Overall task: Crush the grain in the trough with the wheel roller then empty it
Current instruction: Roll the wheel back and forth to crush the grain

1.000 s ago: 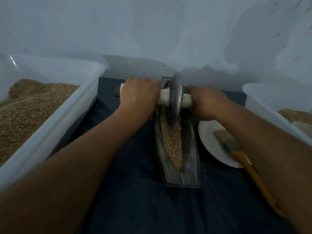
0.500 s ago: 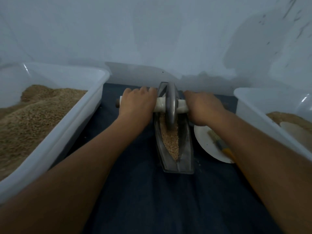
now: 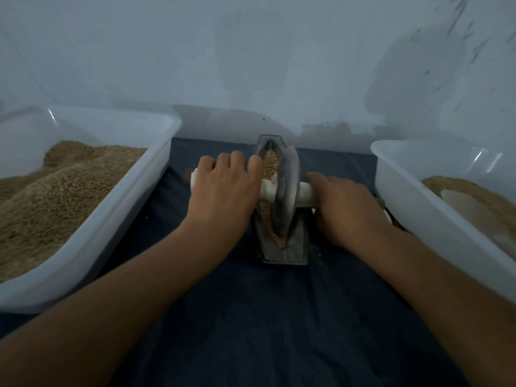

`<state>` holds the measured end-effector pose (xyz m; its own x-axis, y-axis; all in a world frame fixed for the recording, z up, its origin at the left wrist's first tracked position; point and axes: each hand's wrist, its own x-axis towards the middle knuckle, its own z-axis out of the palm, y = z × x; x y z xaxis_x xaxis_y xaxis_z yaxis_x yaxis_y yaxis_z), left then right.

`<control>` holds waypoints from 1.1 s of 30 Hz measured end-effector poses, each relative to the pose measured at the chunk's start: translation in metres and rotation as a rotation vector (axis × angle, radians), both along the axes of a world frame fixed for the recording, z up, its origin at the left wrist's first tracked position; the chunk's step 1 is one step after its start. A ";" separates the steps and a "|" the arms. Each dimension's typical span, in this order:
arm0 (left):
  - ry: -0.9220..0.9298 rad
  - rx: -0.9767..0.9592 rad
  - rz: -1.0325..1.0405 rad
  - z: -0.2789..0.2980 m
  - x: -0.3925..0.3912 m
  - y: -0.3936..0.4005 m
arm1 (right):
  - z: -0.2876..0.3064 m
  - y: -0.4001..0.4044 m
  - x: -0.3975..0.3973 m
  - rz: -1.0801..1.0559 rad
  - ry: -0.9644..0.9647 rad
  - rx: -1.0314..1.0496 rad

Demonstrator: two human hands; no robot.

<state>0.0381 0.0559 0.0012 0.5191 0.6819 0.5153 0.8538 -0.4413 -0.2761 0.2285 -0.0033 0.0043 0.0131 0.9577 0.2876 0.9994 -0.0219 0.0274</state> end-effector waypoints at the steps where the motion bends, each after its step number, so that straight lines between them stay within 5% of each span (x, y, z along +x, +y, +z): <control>1: -0.001 0.001 0.008 -0.001 0.001 0.003 | -0.001 0.005 0.001 -0.002 -0.001 -0.002; 19: -0.007 -0.124 0.065 0.002 0.037 0.120 | 0.020 0.141 0.034 -0.018 -0.124 -0.228; 33: -0.025 -0.068 0.030 -0.004 0.014 0.044 | 0.000 0.048 0.011 -0.017 -0.075 0.040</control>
